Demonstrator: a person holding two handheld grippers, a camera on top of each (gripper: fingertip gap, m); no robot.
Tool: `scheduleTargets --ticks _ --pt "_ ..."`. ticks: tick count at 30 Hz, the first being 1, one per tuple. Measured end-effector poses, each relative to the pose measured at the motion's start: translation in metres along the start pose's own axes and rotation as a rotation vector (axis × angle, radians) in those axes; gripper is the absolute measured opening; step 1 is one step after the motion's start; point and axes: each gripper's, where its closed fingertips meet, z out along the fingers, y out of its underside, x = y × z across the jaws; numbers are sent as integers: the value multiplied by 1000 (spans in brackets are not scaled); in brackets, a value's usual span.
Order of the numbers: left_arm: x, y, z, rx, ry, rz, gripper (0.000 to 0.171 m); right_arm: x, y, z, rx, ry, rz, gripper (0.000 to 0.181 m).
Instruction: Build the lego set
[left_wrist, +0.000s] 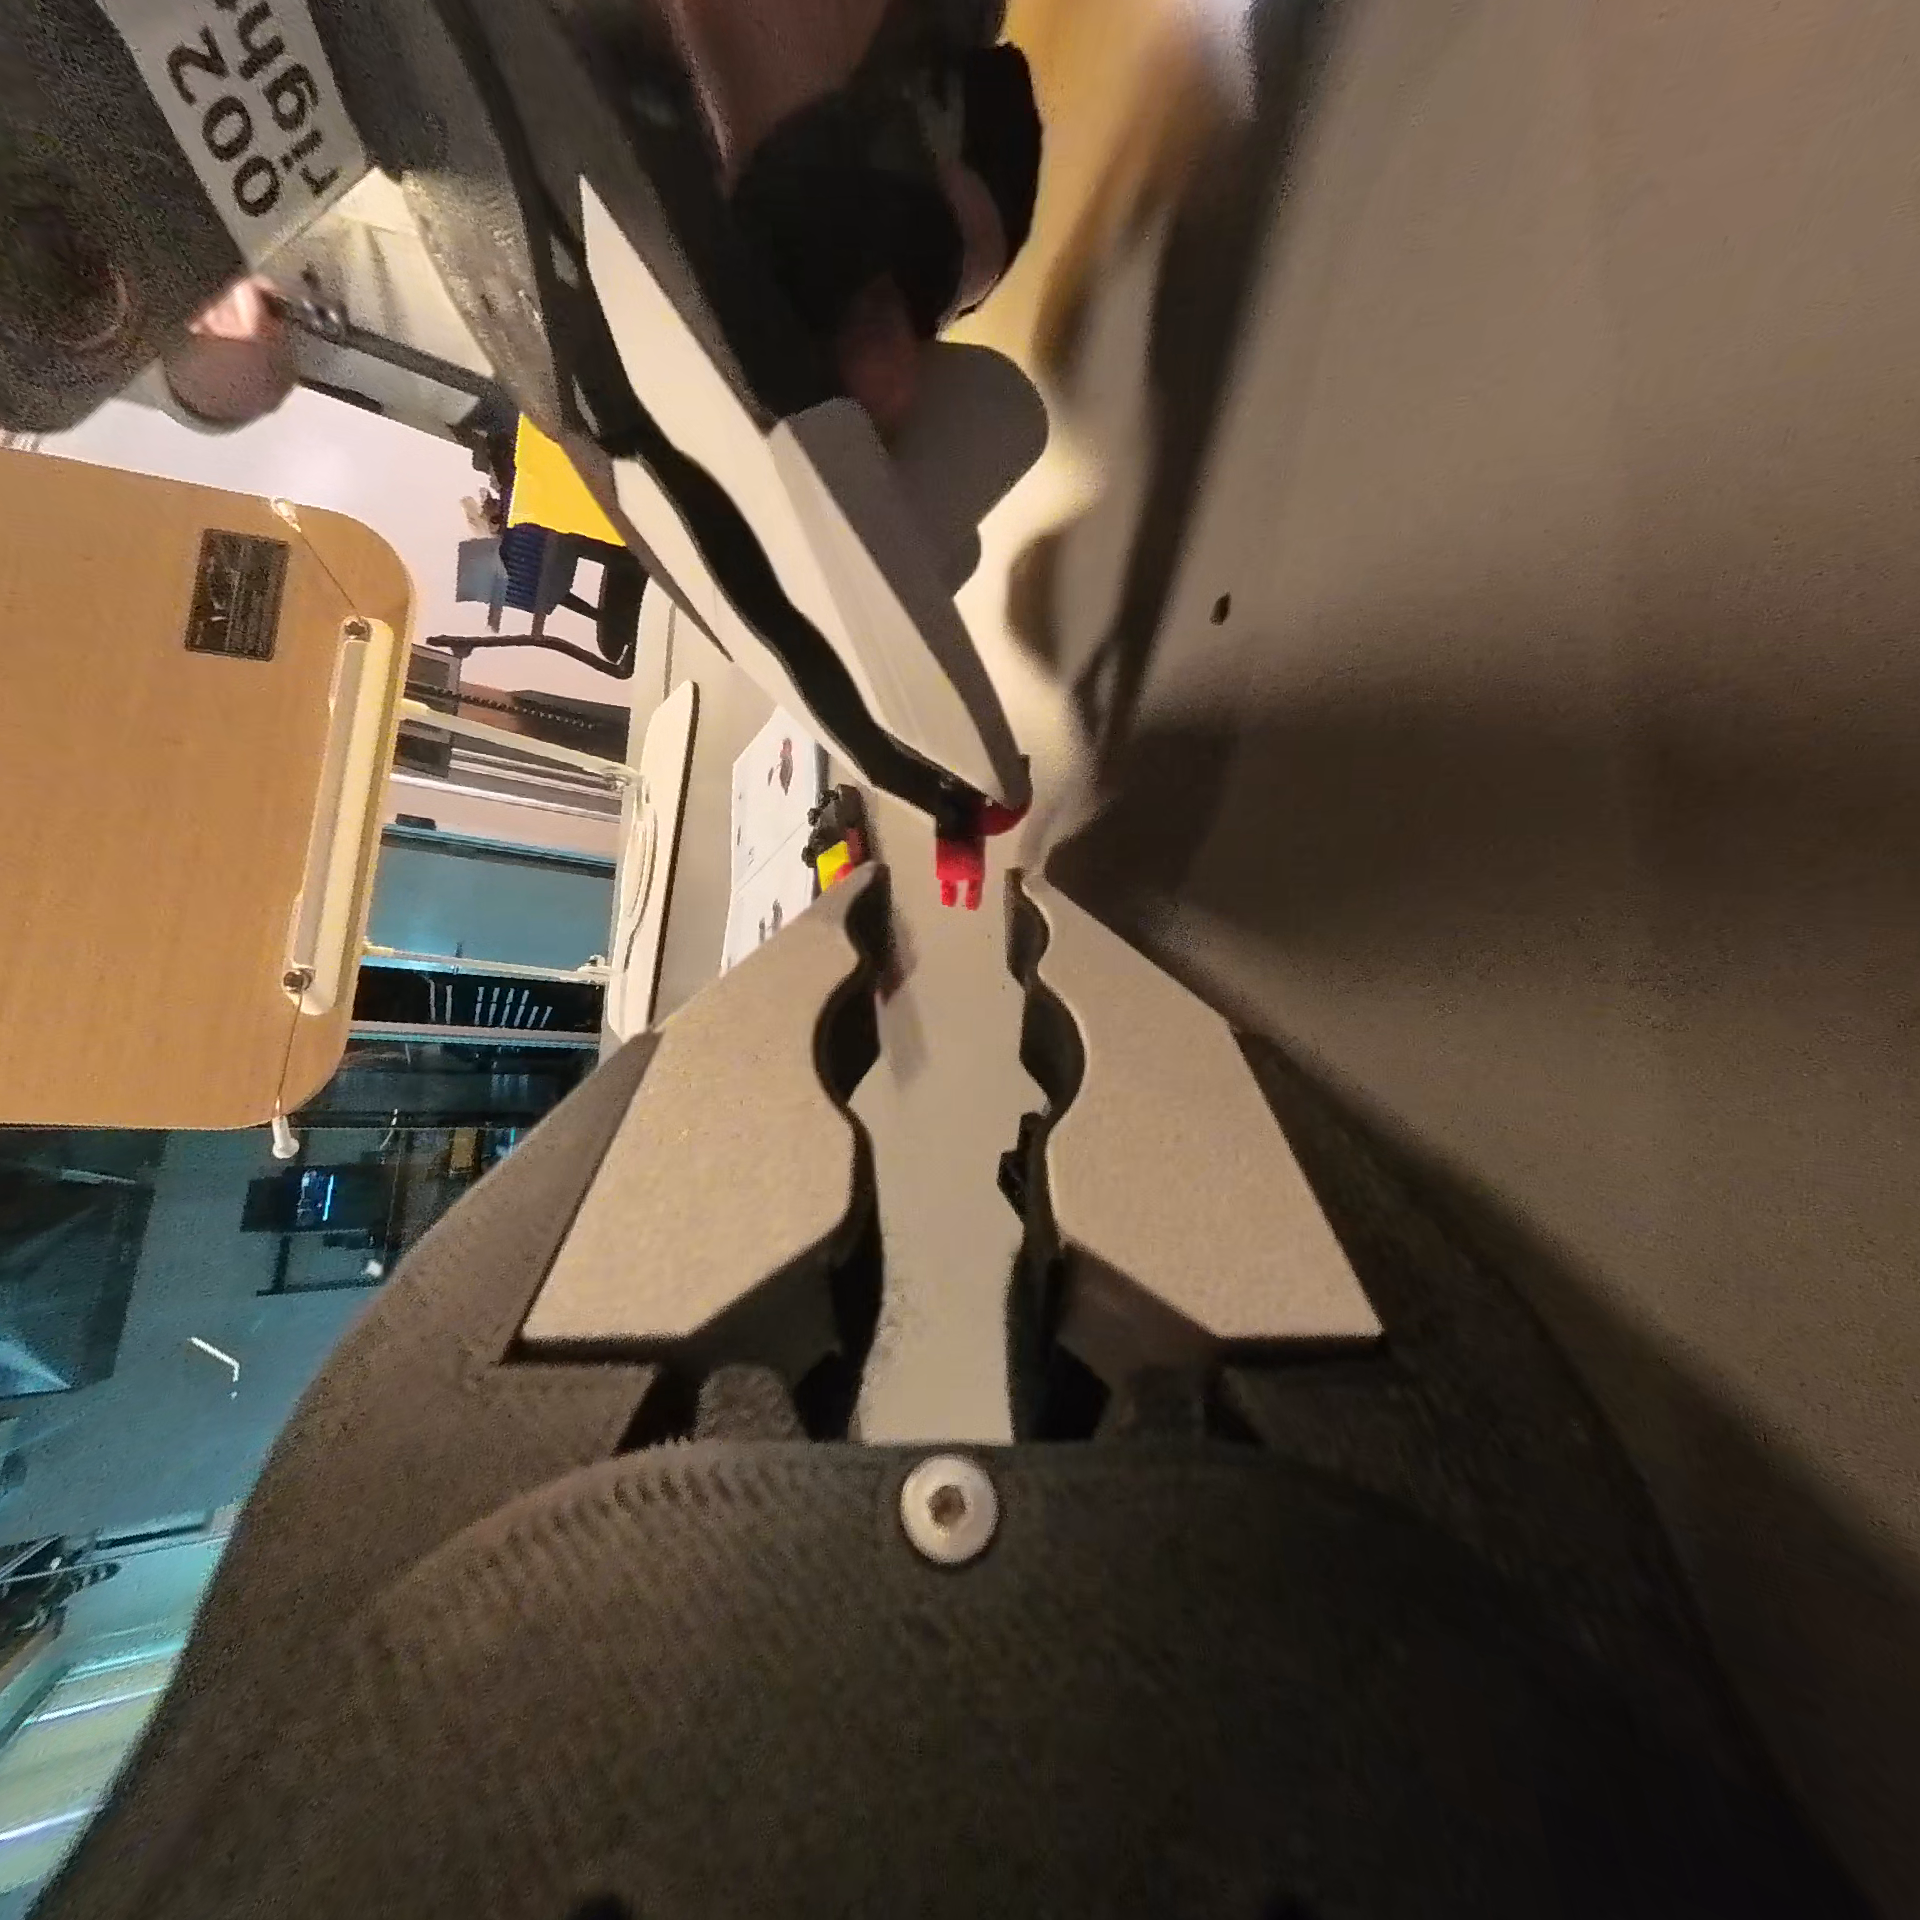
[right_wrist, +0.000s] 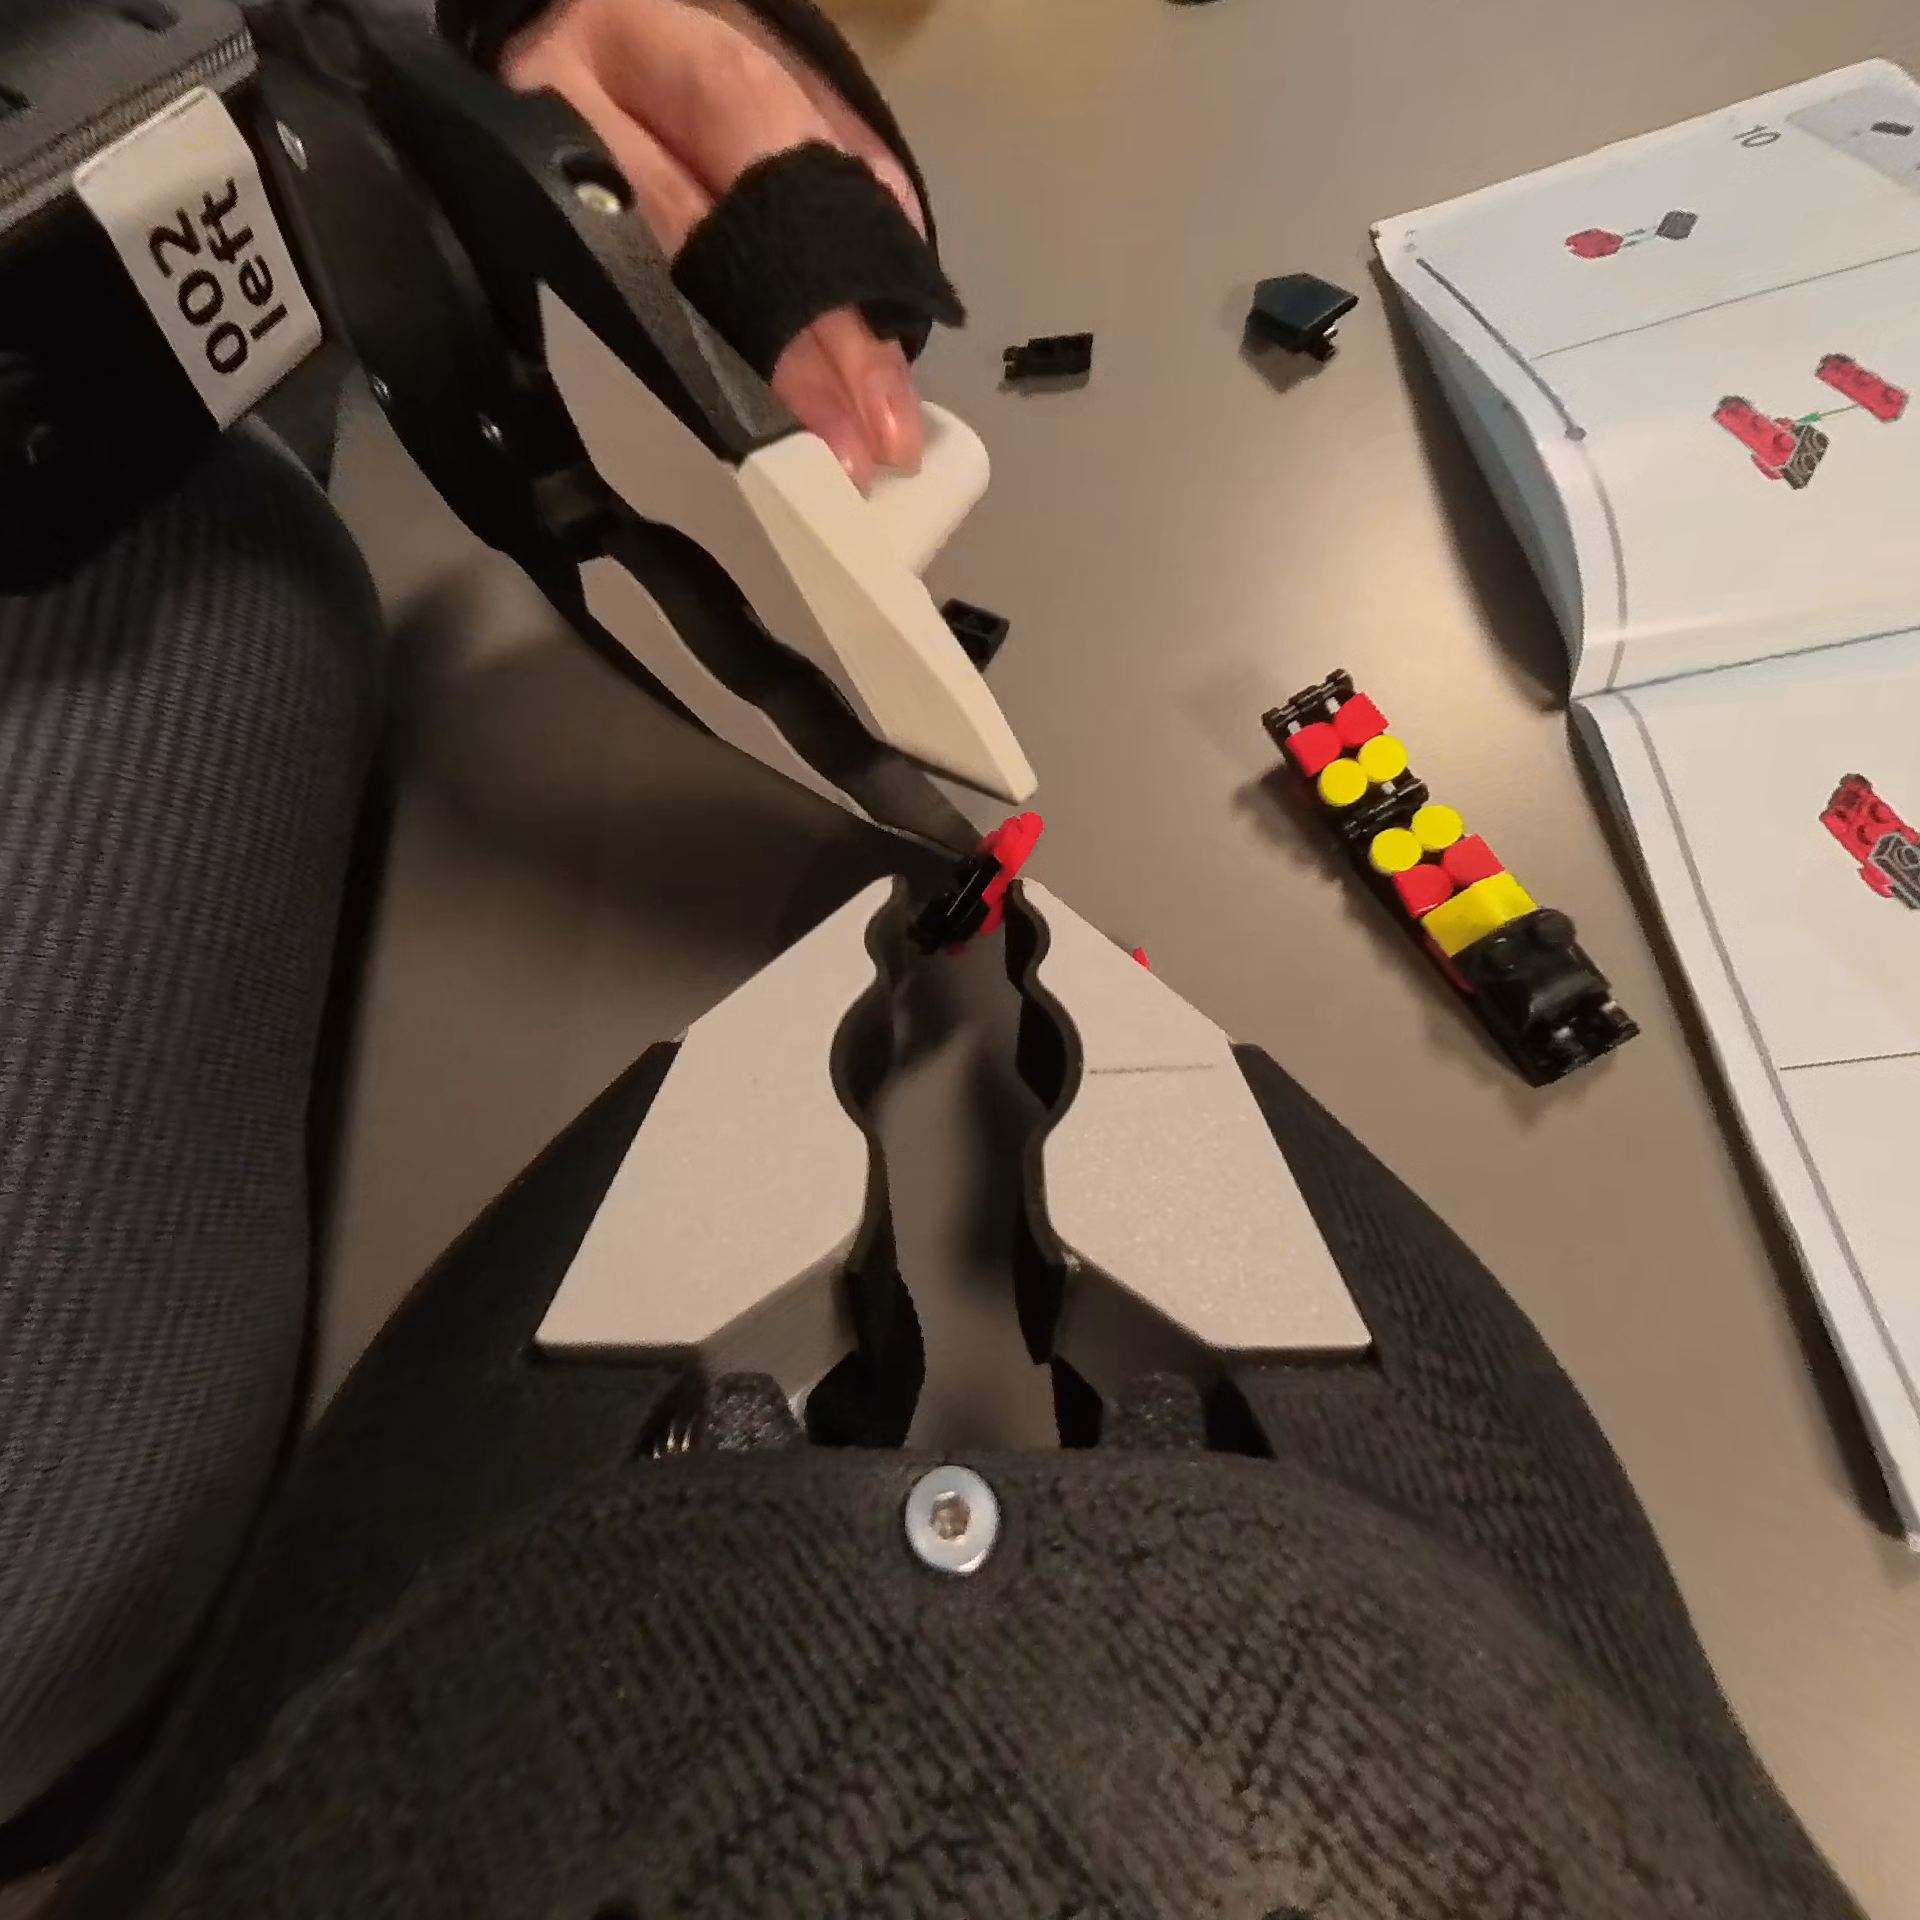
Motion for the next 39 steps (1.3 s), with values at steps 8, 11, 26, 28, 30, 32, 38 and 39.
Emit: scheduleTargets --ticks 8,11,26,28,30,32,38,39 --pt "6 -1 1 1 40 23 7 0 2 4 -44 77 -89 16" --pt "5 0 2 -19 36 36 6 0 1 4 -26 51 -19 18" --pt "-11 13 5 -147 -69 99 5 15 -14 -5 96 75 105 16" --pt "-12 13 6 -150 -76 105 6 16 -15 -5 96 89 103 14" --pt "-12 12 6 -148 -80 105 6 17 -15 -5 95 92 109 13" --pt "-14 11 6 -145 -88 112 6 17 -14 -4 90 91 117 13" --pt "-16 10 6 -143 -106 125 5 21 -15 -5 85 135 85 10" --pt "-19 10 6 -145 -121 132 5 22 -18 -7 99 149 70 9"
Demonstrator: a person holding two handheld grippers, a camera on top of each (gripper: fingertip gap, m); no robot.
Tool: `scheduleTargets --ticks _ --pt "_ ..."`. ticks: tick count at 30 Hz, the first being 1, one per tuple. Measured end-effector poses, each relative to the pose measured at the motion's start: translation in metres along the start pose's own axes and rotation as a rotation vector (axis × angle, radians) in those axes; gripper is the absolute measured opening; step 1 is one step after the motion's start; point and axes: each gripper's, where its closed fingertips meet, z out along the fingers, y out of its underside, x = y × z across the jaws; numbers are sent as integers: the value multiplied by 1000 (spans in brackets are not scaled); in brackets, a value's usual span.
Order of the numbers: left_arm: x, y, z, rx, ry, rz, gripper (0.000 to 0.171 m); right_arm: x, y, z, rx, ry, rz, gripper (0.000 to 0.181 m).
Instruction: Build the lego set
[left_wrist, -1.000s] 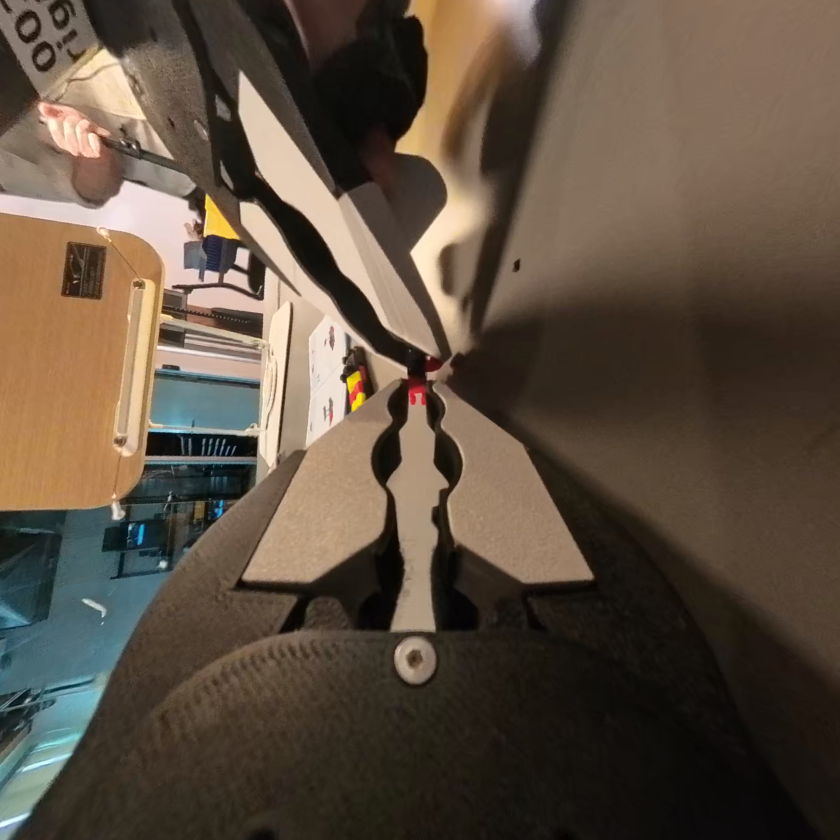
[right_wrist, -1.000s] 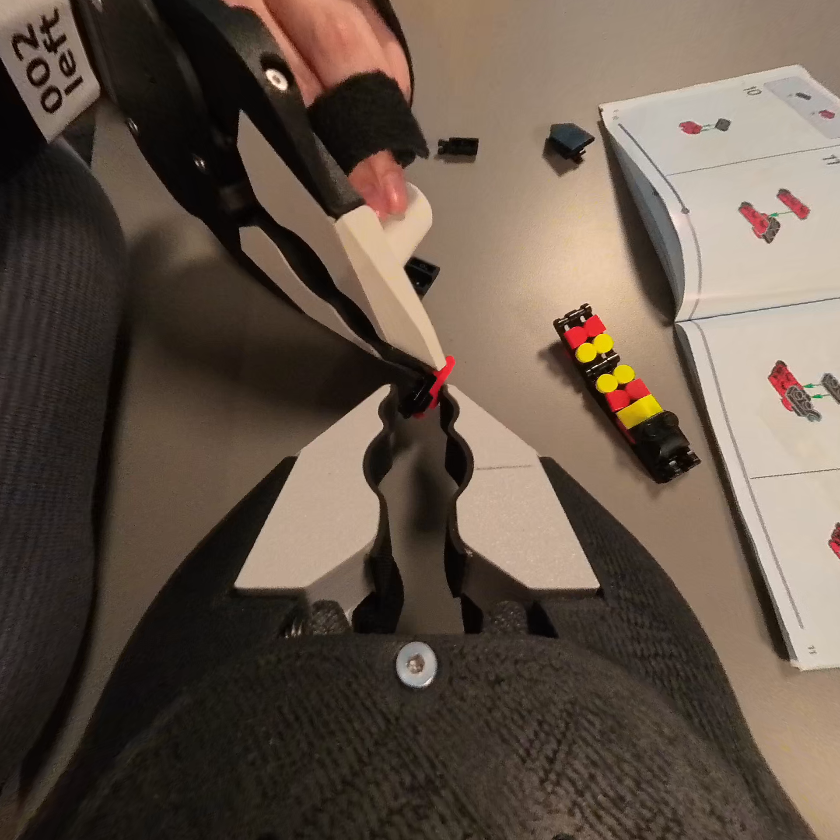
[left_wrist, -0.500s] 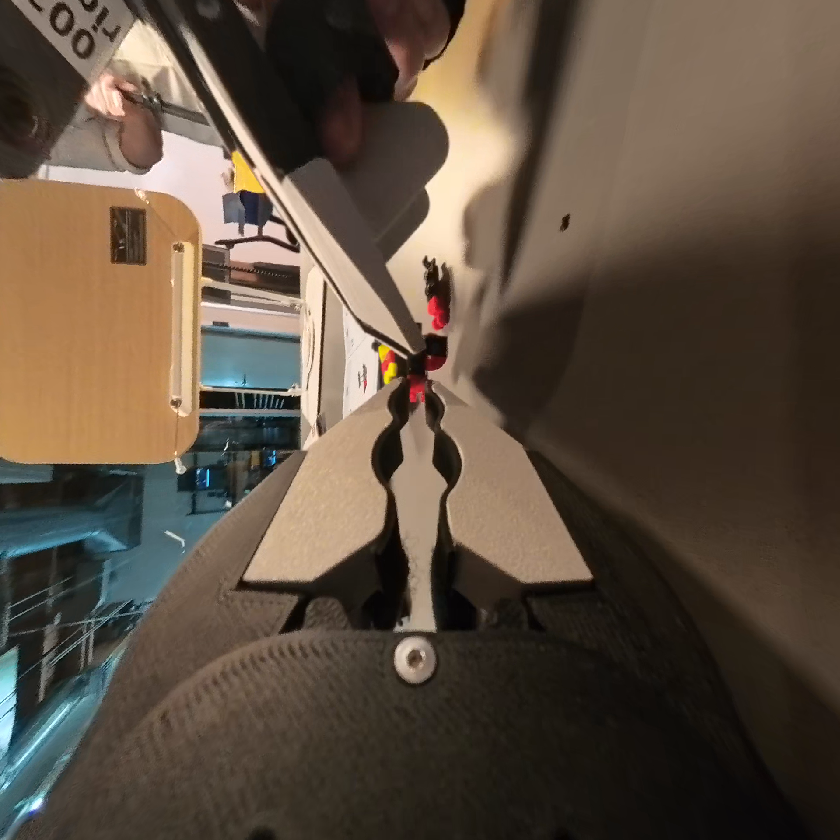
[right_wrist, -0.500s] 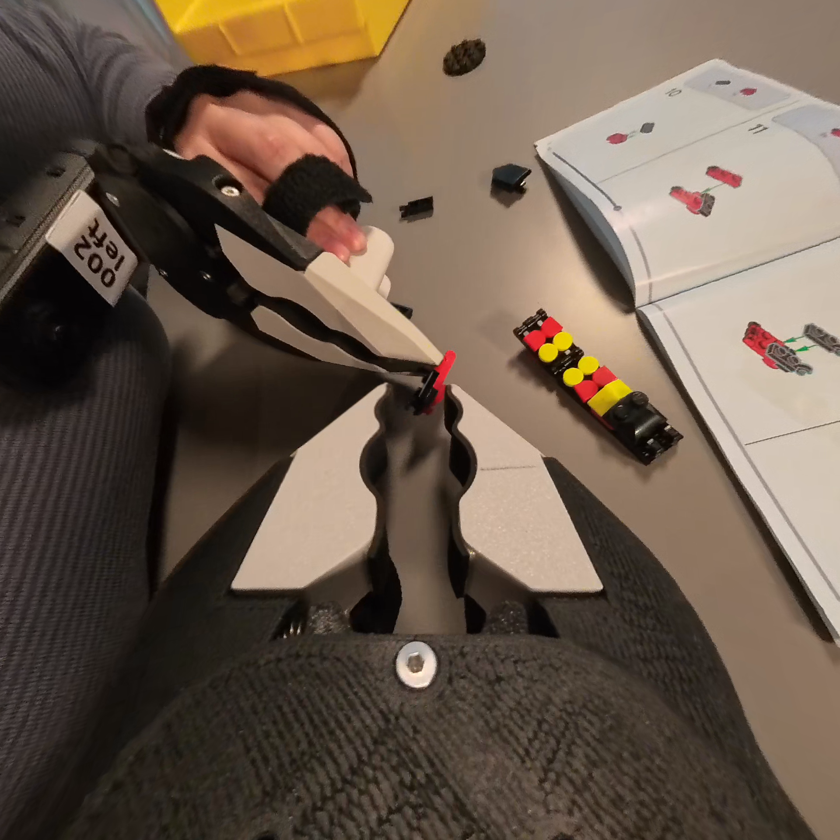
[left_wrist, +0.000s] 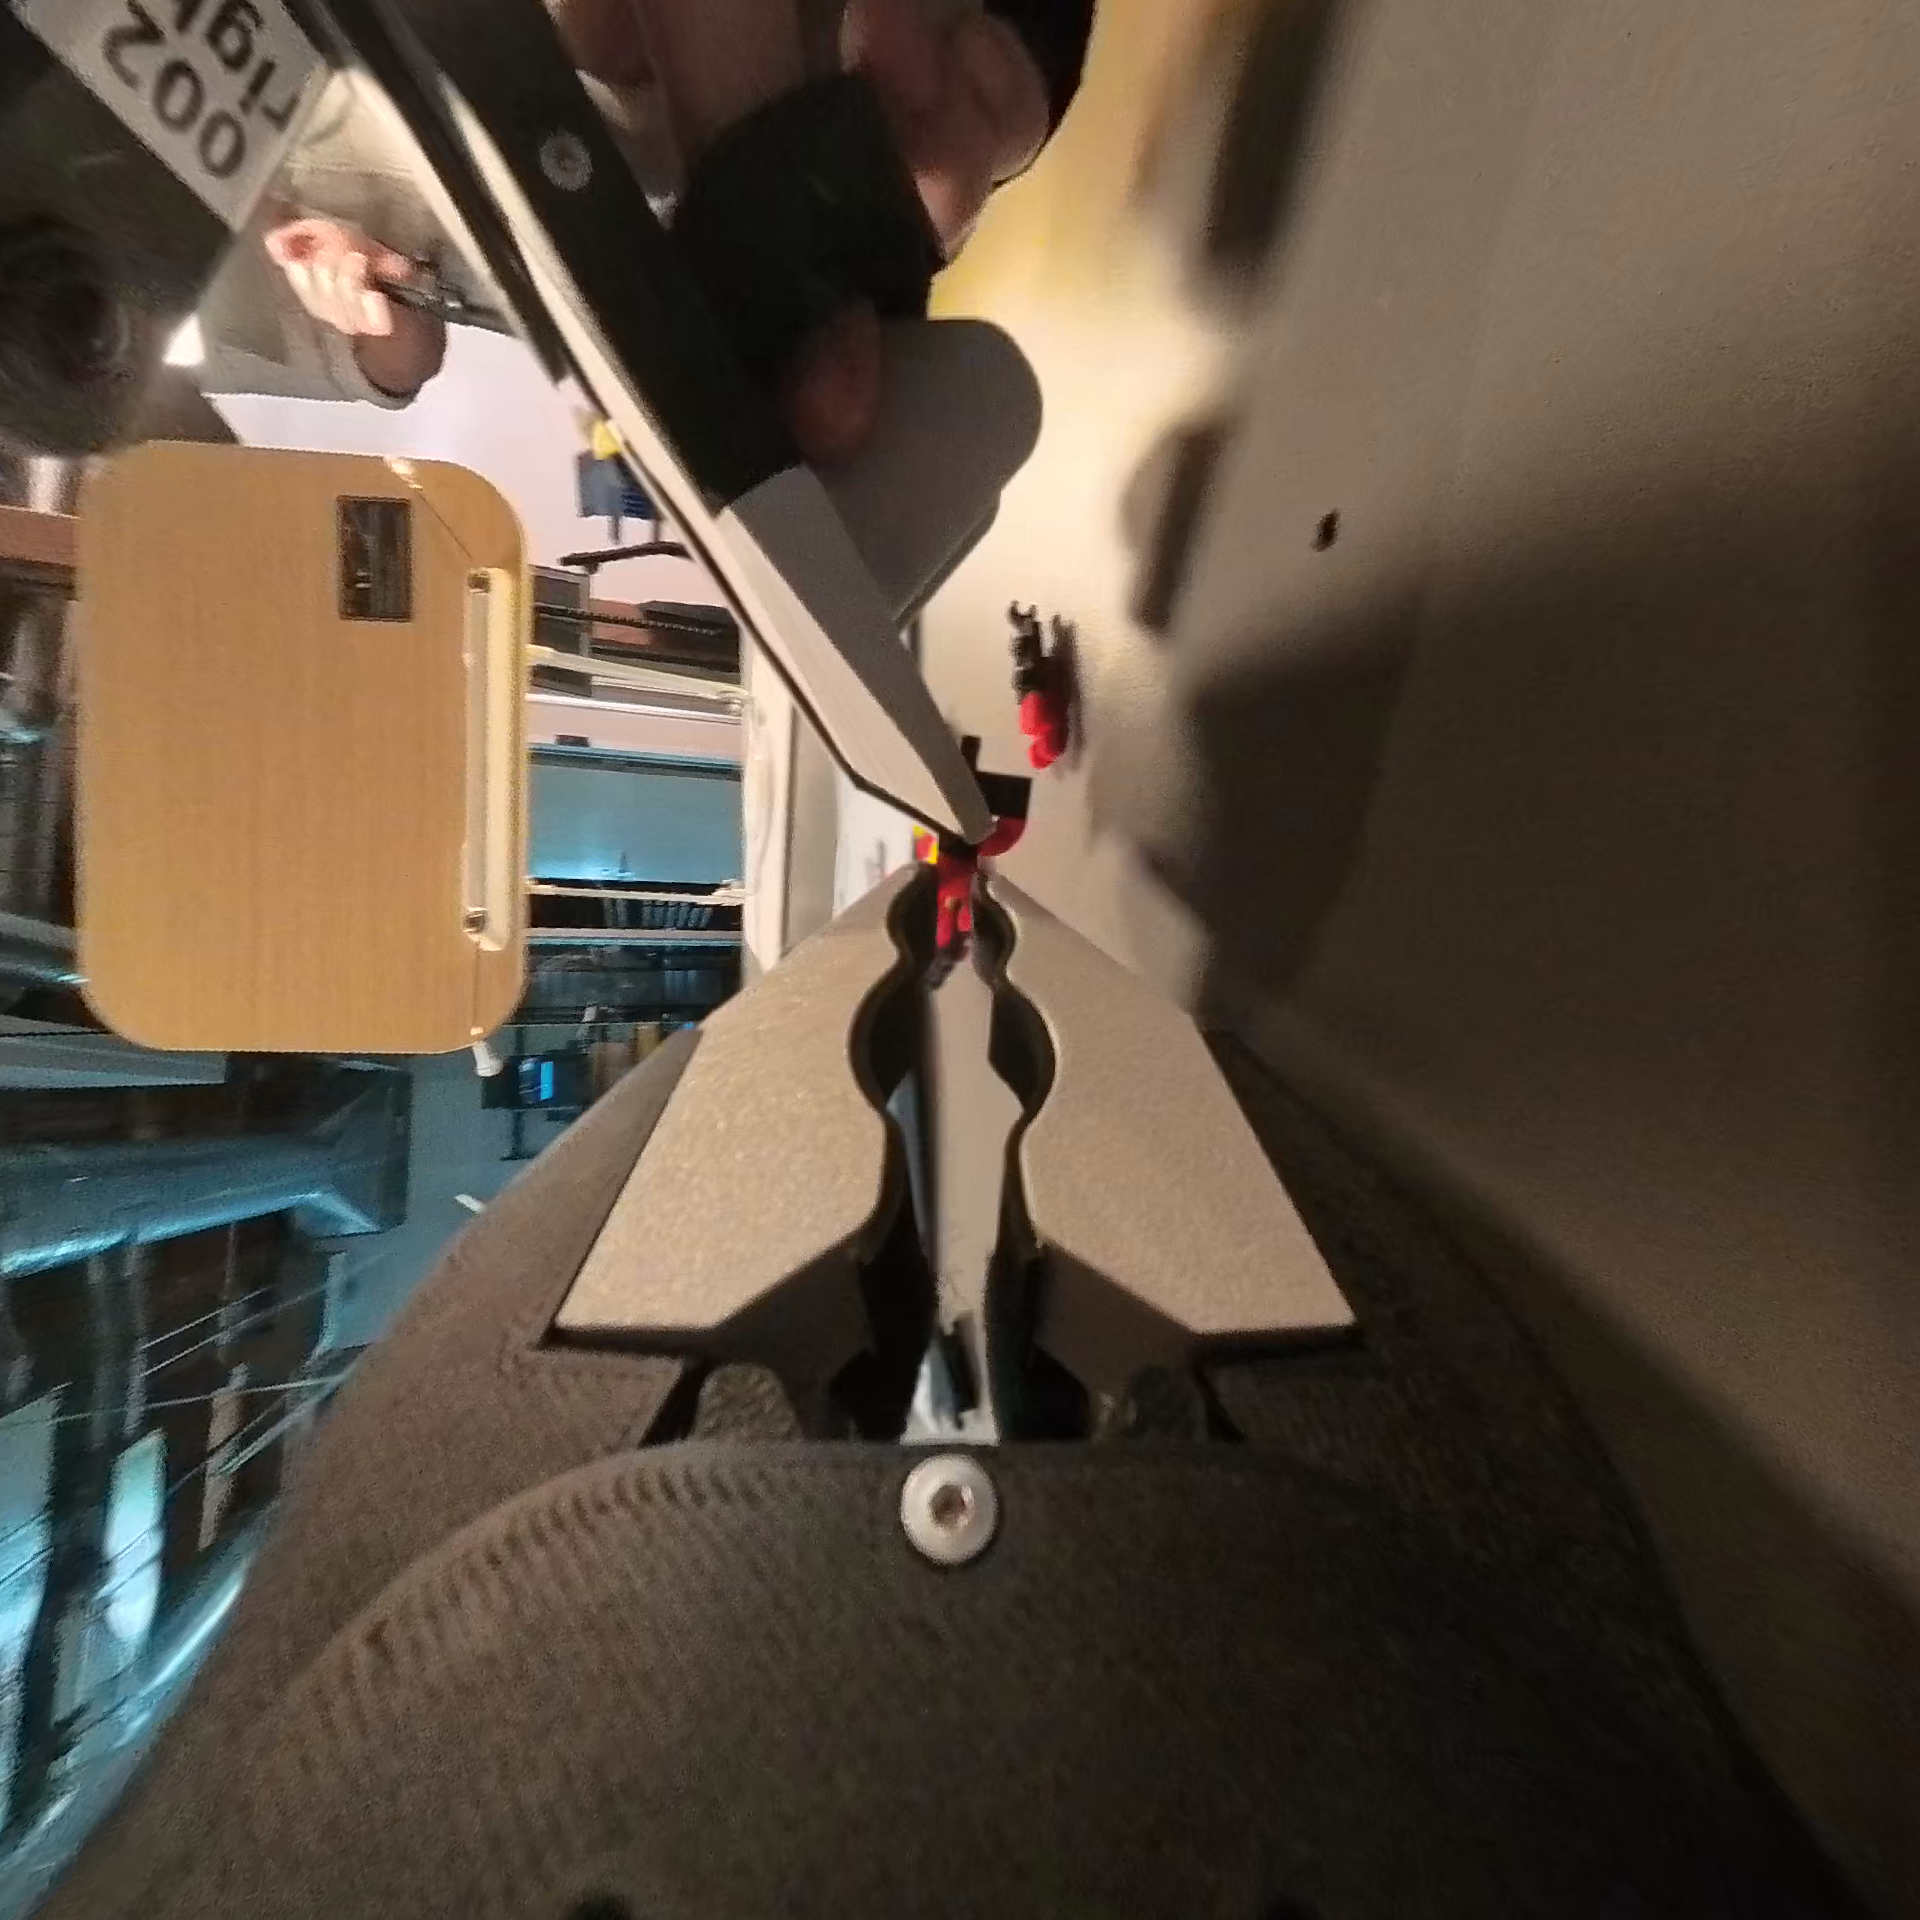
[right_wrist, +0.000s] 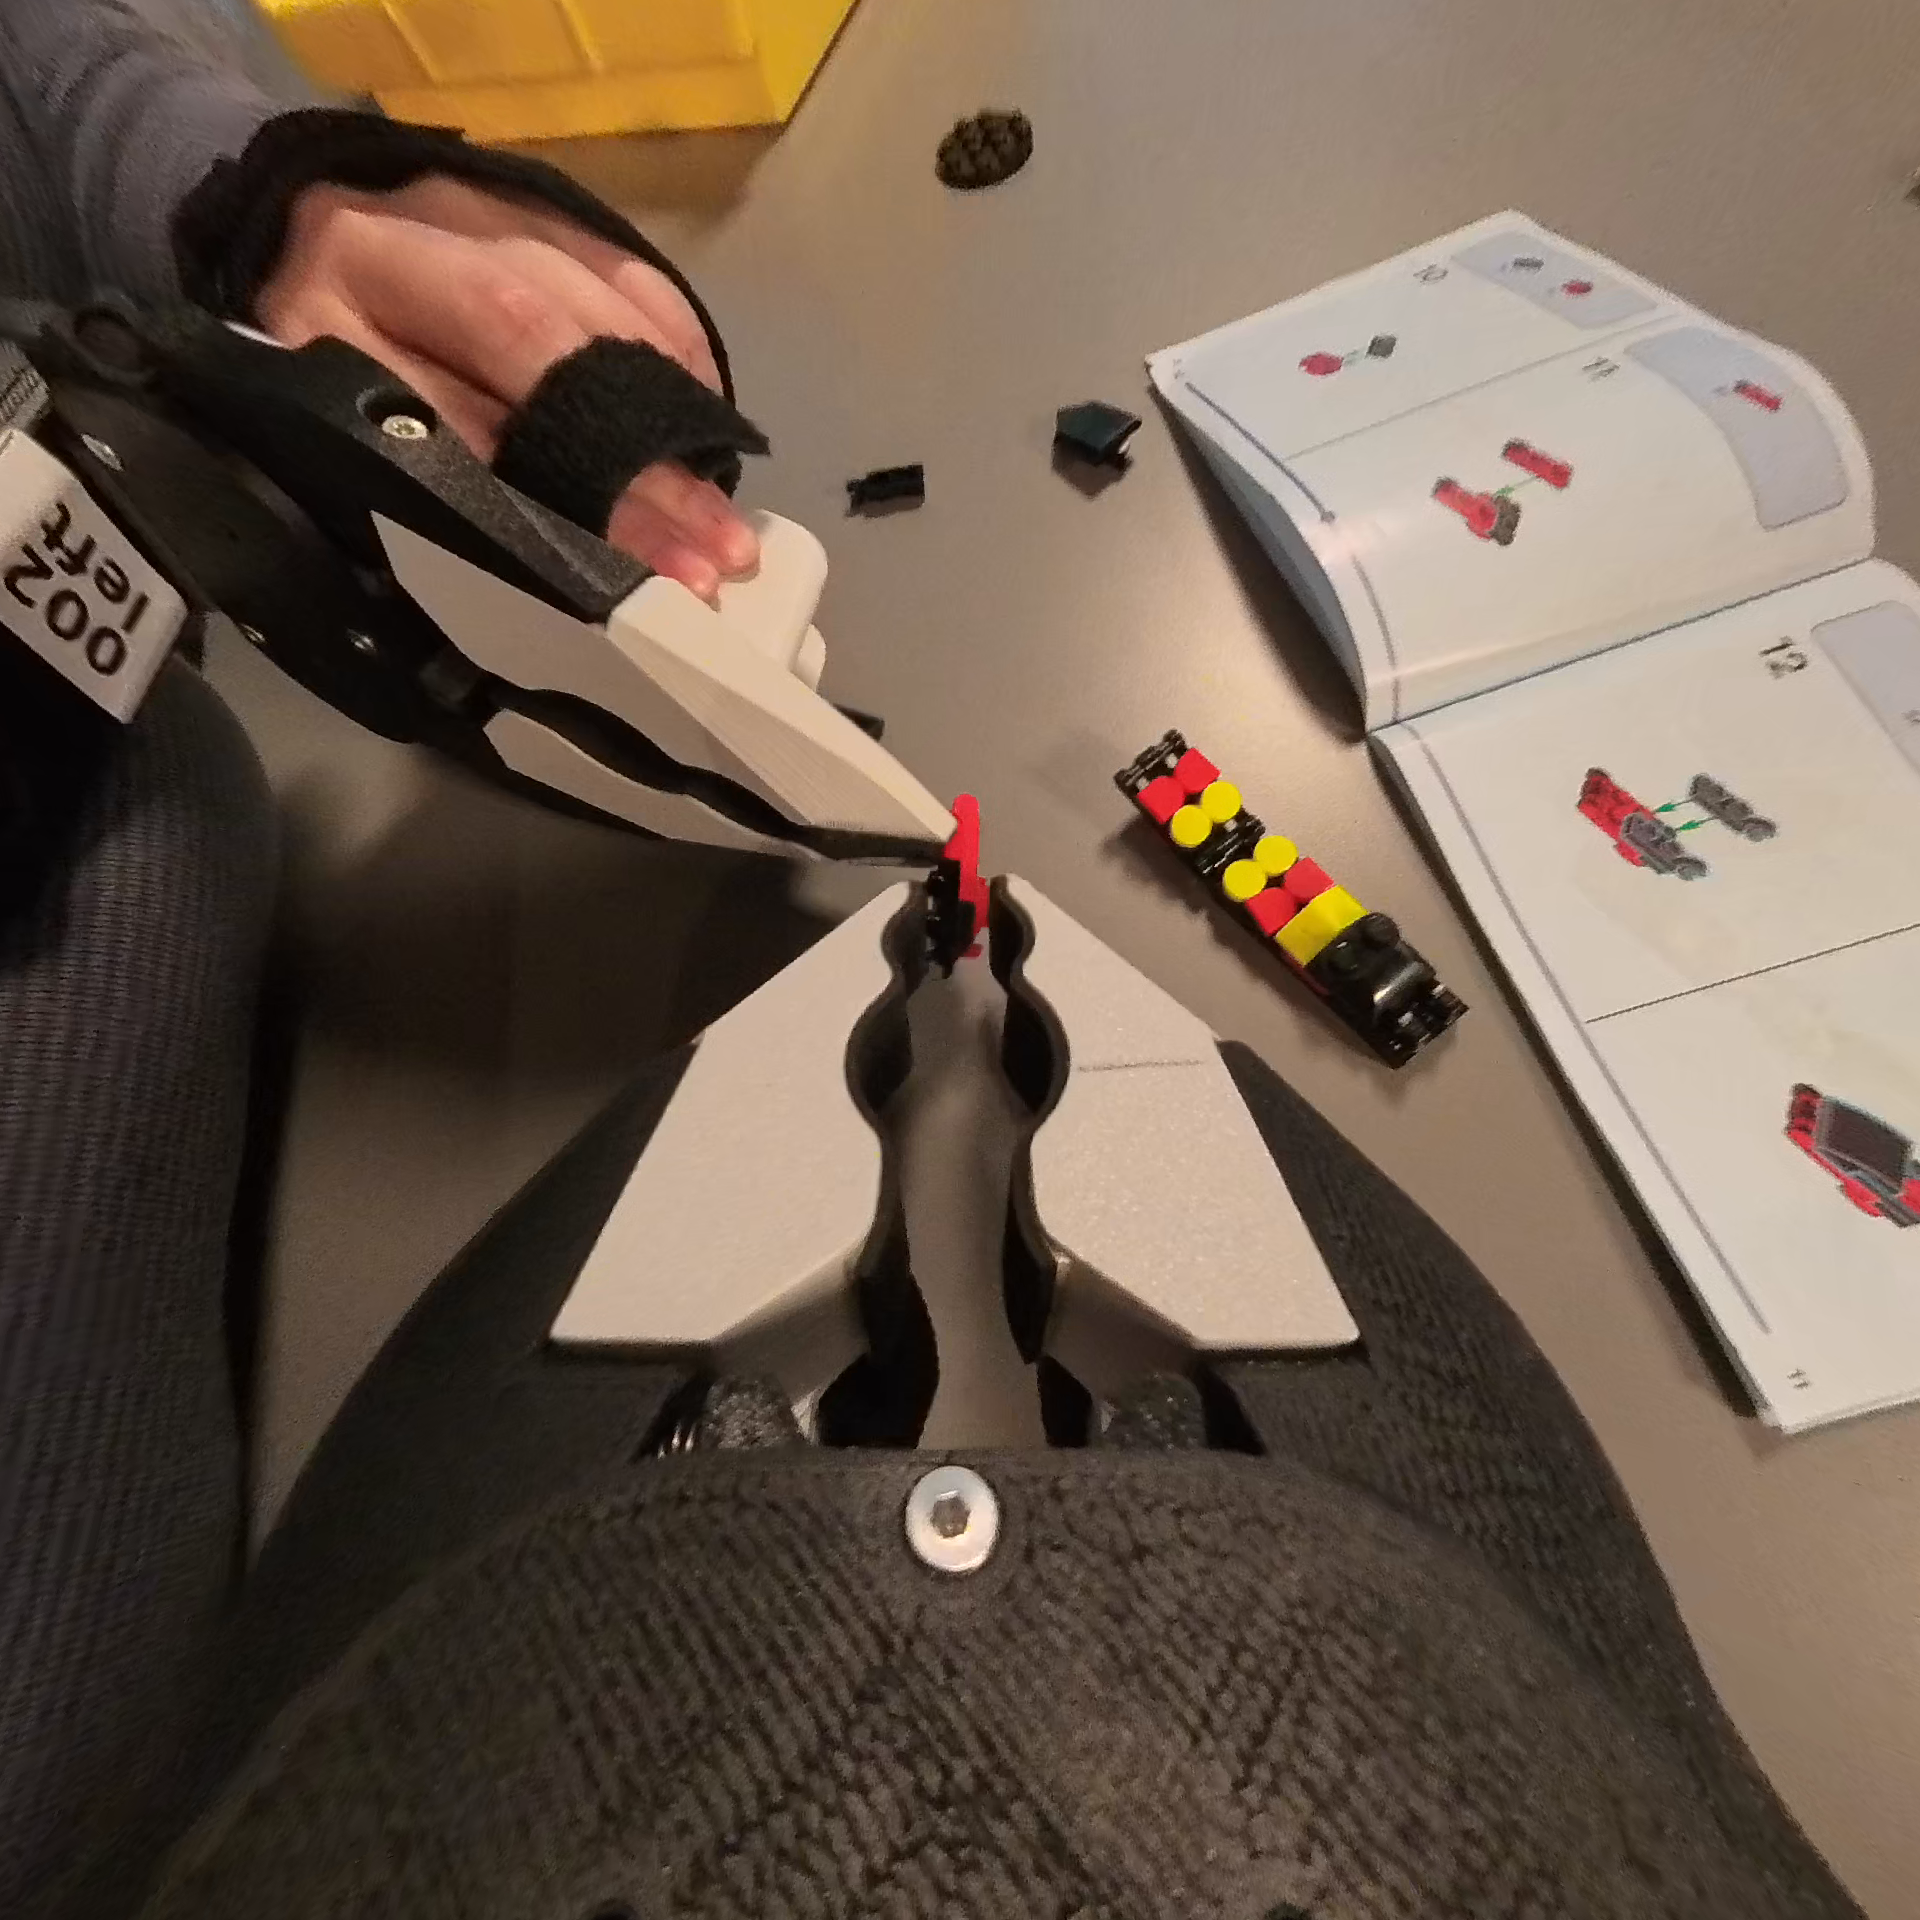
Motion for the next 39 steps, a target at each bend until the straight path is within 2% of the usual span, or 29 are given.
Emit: scheduleTargets --ticks 2,5,7,11,12,13,15,21,34,39 --pt "-6 2 0 -9 -29 12 5 3 -5 -1 30 29 -27 9" --pt "-5 -2 -4 10 -33 23 0 34 -5 -11 22 228 -126 9" --pt "-5 -6 -5 24 -34 25 0 29 -9 -13 64 158 -46 9" --pt "-7 8 3 -11 -24 -32 0 26 -6 -11 50 142 -55 9" --pt "-9 7 3 -5 -41 -28 3 25 -6 -10 47 133 -52 9" --pt "-11 6 4 -6 -55 -20 16 22 -5 -8 44 119 -46 9" --pt "-10 6 6 -16 -59 0 25 16 -4 -4 37 92 -43 9" --pt "-7 1 9 -2 -40 36 8 5 -6 -1 40 52 -37 9" --pt "-7 6 11 -67 -48 156 7 6 -5 1 61 45 -17 9" --pt "-9 8 13 -62 -74 180 6 11 -5 2 74 94 -79 9"
